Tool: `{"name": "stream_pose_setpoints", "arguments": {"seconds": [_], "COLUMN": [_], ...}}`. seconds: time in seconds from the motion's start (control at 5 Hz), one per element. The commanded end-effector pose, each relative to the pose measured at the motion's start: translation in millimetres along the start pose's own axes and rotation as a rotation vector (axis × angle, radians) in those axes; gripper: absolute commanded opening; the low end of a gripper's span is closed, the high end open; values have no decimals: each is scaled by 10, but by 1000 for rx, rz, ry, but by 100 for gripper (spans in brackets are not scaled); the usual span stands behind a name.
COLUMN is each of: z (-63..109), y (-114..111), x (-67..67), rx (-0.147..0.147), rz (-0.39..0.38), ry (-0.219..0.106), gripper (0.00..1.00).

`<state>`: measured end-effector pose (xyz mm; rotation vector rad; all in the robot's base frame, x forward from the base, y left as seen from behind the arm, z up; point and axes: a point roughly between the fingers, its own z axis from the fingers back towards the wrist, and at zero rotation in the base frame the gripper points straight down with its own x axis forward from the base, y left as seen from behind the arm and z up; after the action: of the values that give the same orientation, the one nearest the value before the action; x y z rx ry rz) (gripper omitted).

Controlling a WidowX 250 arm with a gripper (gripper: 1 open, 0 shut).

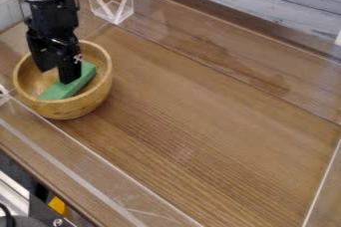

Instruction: Remove the green block from inside the brown bowl and put it on the table

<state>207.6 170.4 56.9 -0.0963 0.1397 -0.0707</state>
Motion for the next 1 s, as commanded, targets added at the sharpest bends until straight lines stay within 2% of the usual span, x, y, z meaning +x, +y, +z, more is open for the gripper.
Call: {"name": "stream_pose_setpoints", "arguments": {"seconds": [0.0,0.8], "z": [87,-101], "y": [28,33], "x": [11,31], "rx": [38,45], "rz": [5,11], "ry": [-39,-33], "gripper": [100,100]}}
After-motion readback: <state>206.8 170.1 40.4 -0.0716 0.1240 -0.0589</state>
